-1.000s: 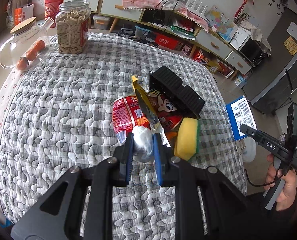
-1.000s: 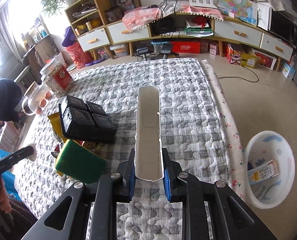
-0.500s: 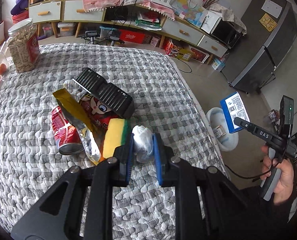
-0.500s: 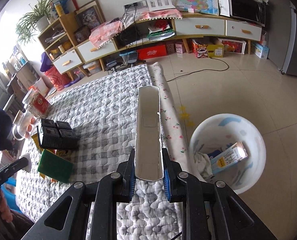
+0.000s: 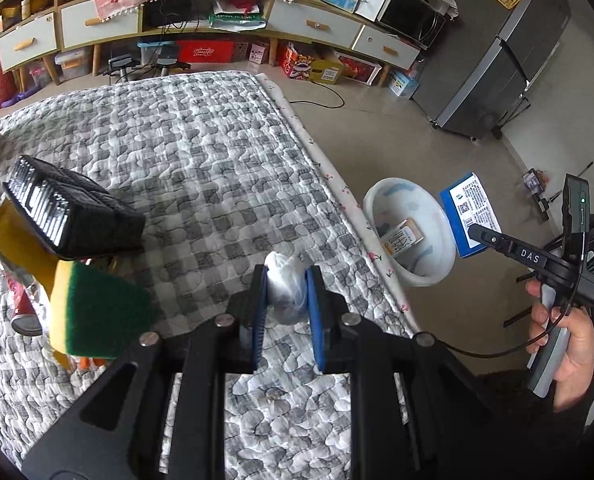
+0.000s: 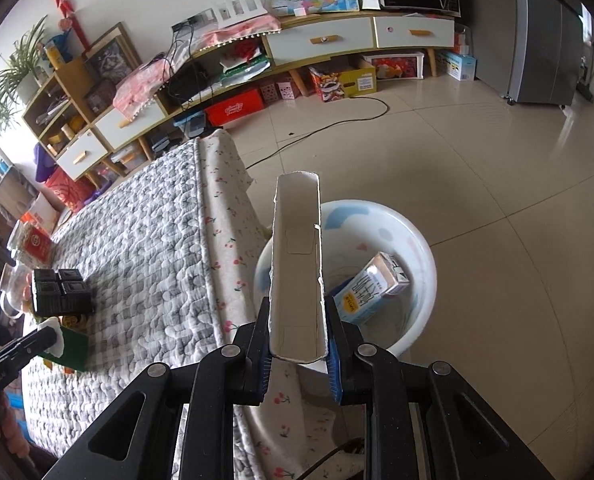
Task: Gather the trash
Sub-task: 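Carry the tissue ball and blue box over the white basin, then open the right tool to drop the blue box while the left tool drops the tissue ball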
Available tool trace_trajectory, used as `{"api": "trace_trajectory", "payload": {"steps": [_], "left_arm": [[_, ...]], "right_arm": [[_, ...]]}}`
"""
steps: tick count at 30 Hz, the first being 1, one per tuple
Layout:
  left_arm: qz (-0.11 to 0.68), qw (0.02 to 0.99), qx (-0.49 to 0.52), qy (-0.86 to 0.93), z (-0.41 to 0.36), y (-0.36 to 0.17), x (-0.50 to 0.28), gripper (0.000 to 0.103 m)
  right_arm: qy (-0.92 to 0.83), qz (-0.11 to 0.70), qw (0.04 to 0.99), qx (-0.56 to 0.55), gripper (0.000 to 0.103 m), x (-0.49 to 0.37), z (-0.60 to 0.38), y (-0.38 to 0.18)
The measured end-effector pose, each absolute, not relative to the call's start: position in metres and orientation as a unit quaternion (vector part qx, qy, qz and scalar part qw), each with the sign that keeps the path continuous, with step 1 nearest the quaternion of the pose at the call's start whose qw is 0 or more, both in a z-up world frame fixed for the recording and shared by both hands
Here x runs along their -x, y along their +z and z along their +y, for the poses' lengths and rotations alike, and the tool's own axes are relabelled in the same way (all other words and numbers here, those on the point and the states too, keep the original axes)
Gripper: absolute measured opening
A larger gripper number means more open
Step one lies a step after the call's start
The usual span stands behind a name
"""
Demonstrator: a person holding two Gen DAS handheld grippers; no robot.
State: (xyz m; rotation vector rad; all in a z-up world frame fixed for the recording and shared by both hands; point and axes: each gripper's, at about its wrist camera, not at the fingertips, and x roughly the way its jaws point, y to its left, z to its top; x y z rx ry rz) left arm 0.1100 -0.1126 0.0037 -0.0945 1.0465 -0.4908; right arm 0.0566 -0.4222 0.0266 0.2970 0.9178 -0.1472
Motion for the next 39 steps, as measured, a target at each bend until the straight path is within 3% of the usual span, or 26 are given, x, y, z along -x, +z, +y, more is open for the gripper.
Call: {"api": "trace_trajectory", "payload": {"steps": [7, 14, 23, 36, 38, 39], "left_arm": [[0.5, 0.827, 0.031, -0.253, -0.157, -0.002, -0.112, 0.021], [0.5, 0.824, 0.019, -0.267, -0.185, -0.007, -0.117, 0.021], [0.503, 0.812, -0.009, -0.295, -0.238, -0.022, -0.126, 0.021], [0.47, 0.812, -0.053, -0.343, -0.311, -0.03, -0.136, 0.022], [0.463, 0.814, -0.057, -0.345, -0.316, -0.03, -0.138, 0.024], [0.461, 0.816, -0.062, -0.345, -0.318, -0.031, -0.139, 0.033]], "right_arm": [[-0.07, 0.466, 0.869, -0.153, 0.025, -0.076, -0.441, 0.011], [-0.092, 0.469, 0.86, -0.179, 0.049, -0.077, -0.459, 0.008], [-0.121, 0.453, 0.867, -0.168, 0.059, -0.046, -0.477, 0.017], [-0.161, 0.445, 0.863, -0.174, 0.062, -0.015, -0.508, 0.015], [-0.162, 0.444, 0.863, -0.178, 0.062, -0.014, -0.511, 0.015], [-0.162, 0.443, 0.863, -0.179, 0.062, -0.013, -0.512, 0.015]]}}
